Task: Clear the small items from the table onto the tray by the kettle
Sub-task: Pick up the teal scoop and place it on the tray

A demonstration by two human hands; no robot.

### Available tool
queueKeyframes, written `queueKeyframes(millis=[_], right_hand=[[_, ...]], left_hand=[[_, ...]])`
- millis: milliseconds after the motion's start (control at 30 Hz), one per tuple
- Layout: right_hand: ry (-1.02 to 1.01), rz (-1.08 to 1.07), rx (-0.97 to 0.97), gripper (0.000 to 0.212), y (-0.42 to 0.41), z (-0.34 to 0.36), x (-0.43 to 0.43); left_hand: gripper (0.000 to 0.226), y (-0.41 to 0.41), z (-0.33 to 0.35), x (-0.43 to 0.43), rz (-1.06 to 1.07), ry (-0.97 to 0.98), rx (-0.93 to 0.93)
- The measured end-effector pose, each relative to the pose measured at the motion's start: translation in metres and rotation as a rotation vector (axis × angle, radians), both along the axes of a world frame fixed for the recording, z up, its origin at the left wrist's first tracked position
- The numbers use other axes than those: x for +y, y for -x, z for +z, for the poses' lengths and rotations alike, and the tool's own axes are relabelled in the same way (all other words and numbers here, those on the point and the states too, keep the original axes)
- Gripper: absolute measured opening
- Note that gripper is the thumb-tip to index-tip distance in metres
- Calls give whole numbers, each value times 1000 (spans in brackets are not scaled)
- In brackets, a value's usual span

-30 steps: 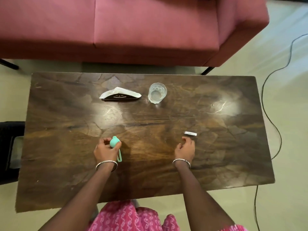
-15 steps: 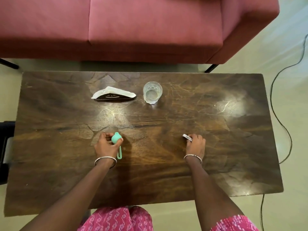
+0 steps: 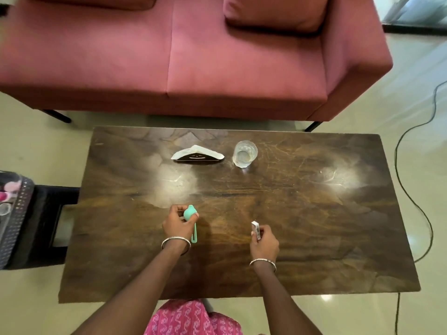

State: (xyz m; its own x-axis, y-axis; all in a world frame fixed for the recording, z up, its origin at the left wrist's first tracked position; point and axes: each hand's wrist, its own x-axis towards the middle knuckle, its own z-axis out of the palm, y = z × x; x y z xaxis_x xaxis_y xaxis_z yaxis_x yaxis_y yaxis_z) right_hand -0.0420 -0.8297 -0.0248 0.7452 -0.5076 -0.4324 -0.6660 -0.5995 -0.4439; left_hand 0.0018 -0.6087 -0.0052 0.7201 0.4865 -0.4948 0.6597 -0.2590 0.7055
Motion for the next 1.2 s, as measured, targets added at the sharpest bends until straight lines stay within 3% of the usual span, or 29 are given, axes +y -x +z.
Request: queueKeyframes(millis=[267,600,800,1067,1200], right_hand=[[-93,62,-149,28,21,40,129],[-175,187,-233,11,21,76,290],[-193,254,-200,17,22,77,388],[-277,464,-195,44,24,79,521],[-285,567,-131,38,18,73,569]], left_hand=[[19,26,17,86,163,289,58],[23,66,48,227,422,614,44],[24,85,56,330,553,820,92],[21,93,52,466,731,883,78],[7,94,40,510,691,816,52]])
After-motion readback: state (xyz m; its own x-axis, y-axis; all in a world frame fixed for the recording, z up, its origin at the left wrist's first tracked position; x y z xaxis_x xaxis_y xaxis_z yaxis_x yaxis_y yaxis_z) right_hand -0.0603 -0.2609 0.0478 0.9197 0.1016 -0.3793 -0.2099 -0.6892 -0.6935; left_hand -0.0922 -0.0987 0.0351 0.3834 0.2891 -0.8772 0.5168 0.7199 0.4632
